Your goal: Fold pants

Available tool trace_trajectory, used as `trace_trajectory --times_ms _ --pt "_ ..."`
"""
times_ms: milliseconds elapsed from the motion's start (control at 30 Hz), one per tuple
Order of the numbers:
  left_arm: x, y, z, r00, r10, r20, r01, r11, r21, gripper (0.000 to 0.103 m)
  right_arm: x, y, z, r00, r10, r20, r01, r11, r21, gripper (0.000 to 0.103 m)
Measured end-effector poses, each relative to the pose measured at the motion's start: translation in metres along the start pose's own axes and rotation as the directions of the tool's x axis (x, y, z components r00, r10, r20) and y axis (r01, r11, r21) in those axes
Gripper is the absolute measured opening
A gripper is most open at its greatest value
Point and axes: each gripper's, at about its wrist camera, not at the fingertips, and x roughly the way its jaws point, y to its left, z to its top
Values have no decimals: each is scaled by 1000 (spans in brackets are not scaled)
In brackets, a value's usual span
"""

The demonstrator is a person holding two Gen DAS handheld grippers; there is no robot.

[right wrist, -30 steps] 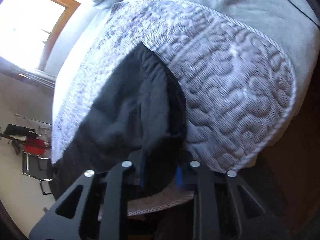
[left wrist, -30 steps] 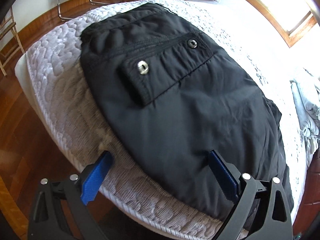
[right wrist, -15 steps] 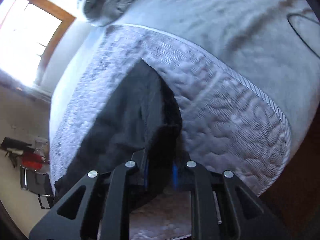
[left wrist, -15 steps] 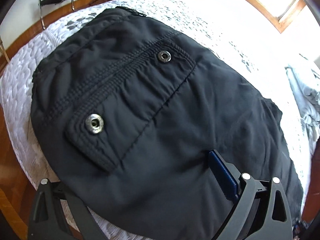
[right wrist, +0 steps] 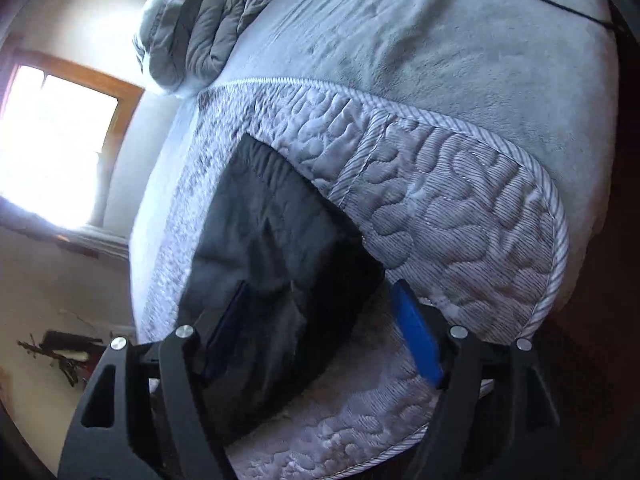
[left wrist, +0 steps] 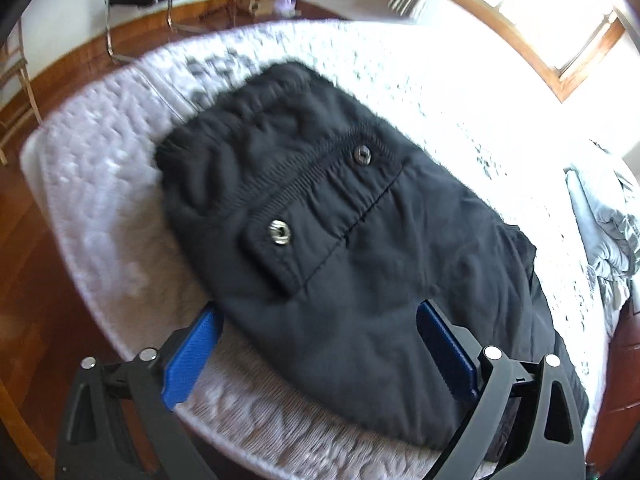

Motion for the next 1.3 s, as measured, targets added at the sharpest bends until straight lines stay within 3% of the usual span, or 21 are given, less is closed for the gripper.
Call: trace_trajectory --times_ms 133,167,200,267,367,567,833,1067,1300 --pt "-22 2 0 999 -5 41 5 1000 -2 98 9 -4 4 1000 5 -26 -5 1000 24 75" --pt "-27 5 -1 999 -11 40 11 1000 -6 98 13 -3 5 999 7 -32 -6 1000 22 70" --pt "-28 4 -1 999 -24 39 24 1000 -12 98 15 -4 4 999 6 -35 -6 1000 21 64" --pt "-29 2 -2 998 -43 37 44 999 -18 98 23 -5 5 999 -5 -41 6 999 35 38" --pt "-26 -4 -6 998 -55 20 55 998 -13 98 28 -8 5 999 3 -41 0 997 72 22" --pt "-32 -7 -15 996 -88 9 88 996 -10 98 15 24 0 999 -45 29 46 998 -31 17" --pt "-51 -10 -15 994 -95 54 93 995 41 98 -9 101 -11 990 -84 113 108 968 -228 17" --pt "-61 -4 -17 989 -127 72 126 992 17 98 -24 213 -45 986 -53 159 128 849 -513 17" --pt "-63 2 -21 988 -131 82 130 991 22 98 -16 313 -110 994 -5 112 87 665 -742 17"
